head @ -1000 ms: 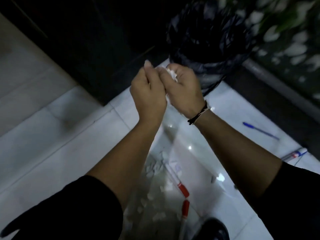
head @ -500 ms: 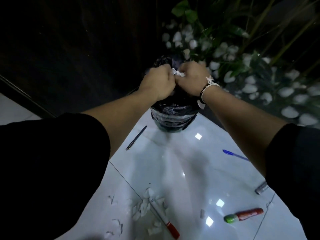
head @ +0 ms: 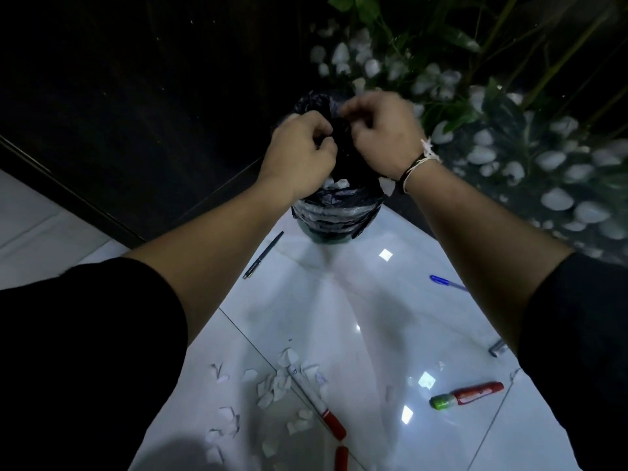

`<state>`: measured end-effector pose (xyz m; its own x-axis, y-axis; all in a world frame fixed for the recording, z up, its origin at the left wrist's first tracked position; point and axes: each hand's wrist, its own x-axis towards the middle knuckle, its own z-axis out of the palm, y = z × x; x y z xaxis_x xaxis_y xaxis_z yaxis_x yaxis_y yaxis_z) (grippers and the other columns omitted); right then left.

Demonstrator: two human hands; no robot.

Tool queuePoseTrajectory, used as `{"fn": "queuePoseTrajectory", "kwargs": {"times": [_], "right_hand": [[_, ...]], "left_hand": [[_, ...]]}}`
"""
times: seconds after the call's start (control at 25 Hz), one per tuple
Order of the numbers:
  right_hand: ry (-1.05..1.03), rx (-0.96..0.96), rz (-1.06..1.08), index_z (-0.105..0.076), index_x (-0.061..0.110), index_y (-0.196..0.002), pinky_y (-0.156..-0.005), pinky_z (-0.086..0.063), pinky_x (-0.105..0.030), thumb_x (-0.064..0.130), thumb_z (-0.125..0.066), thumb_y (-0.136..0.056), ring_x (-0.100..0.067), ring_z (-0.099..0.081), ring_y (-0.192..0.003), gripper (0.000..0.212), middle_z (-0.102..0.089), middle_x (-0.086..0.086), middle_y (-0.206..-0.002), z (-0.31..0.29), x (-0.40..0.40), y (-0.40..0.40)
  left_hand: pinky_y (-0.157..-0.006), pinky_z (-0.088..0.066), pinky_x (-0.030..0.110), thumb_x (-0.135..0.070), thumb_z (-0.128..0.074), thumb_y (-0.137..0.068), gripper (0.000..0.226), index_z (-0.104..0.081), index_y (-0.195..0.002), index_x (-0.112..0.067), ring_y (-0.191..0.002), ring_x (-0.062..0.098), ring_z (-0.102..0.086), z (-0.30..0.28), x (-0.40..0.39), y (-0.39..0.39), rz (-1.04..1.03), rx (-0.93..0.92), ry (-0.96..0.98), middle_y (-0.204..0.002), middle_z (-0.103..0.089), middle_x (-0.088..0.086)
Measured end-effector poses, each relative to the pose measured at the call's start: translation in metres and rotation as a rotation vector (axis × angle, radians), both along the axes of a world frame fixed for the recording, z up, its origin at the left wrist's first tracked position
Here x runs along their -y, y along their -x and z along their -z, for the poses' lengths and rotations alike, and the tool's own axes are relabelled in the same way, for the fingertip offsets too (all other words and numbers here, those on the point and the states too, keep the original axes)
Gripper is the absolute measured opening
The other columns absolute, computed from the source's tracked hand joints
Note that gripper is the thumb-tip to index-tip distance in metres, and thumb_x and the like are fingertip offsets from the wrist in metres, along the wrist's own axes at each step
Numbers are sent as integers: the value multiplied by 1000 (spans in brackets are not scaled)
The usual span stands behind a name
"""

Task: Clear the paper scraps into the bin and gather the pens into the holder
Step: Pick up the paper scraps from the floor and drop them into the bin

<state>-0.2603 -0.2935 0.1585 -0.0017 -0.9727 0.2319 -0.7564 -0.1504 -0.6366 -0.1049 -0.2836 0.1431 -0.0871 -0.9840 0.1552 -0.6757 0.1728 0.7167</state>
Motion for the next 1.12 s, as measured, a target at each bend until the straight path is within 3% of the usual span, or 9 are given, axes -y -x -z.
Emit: {"fn": "queuePoseTrajectory", "kwargs": {"times": [0.08, 0.16, 0.28, 0.36, 0.44, 0.6, 0.76, 0.96, 1.12], "right_hand": [[65, 161, 180, -74, 22, -95, -71, -49, -12, 15, -52, -82, -10, -66, -83, 27, -72, 7, -86, -9, -15, 13], [4, 190, 359, -68, 19, -85, -63, -45, -20, 18, -53, -81, -14, -59, -73, 16, -65, 3, -77, -9, -39, 30], [-378, 257, 461, -61, 6, -90, -71, -60, -37, 21, -48, -70, -27, -69, -71, 28, -71, -12, -84, 8, -67, 48], [-579, 611, 442, -62, 1, -104, -74, -64, -50, 12, -48, -81, -34, -75, -70, 29, -71, -25, -91, 19, -73, 45], [-570, 926, 422, -57, -3, -118, -77, -64, -49, 0, -43, -88, -38, -75, -77, 33, -68, -30, -96, 16, -73, 38], [-411, 1198, 268, -47, -9, -123, -89, -61, -43, -12, -34, -89, -40, -71, -102, 36, -62, -34, -113, 2, -66, 31], [-369, 1093, 188, -53, -9, -118, -95, -59, -38, -14, -36, -90, -34, -70, -108, 34, -63, -31, -120, -5, -62, 20], [-165, 842, 138, -70, 9, -94, -69, -55, -28, 8, -51, -73, -15, -68, -75, 28, -73, -6, -84, 2, -91, 0], [-222, 726, -22, -71, 21, -86, -69, -53, -34, 16, -55, -76, -16, -64, -72, 19, -72, -2, -79, 56, -154, -40]], "left_hand": [[-76, -50, 11, -21, -59, -92, 19, -70, -107, -19, -74, 2, -60, 0, -8, 5, 29, -63, 25, -109, -65, 0], [-68, -43, 1, -18, -58, -93, 17, -69, -107, -18, -68, -3, -57, 3, -14, 13, 57, -124, 29, -109, -66, -1], [-67, -42, 1, -17, -58, -94, 15, -67, -106, -17, -72, -2, -56, 10, -19, 23, 84, -171, 27, -109, -65, -1], [-65, -42, 1, -18, -58, -94, 14, -67, -105, -17, -72, -1, -56, 15, -22, 27, 86, -167, 28, -108, -66, -1], [-67, -44, 4, -19, -58, -93, 15, -67, -105, -18, -74, -1, -58, 19, -23, 27, 85, -170, 26, -107, -67, 0], [-75, -50, 13, -20, -58, -92, 19, -69, -106, -19, -79, -3, -60, 22, -22, 16, 34, -229, 43, -108, -69, 1], [-75, -51, 17, -19, -56, -89, 22, -69, -106, -16, -76, -4, -57, 15, -22, 9, -16, -286, 91, -105, -70, -1], [-79, -52, 21, -19, -56, -91, 21, -63, -110, -13, -82, 4, -56, 19, -71, -15, -88, -342, 149, -110, -63, 6], [-73, -48, 20, -15, -56, -91, 18, -63, -107, -10, -84, 13, -60, 64, -147, -39, -254, -318, 148, -109, -61, 4]]}}
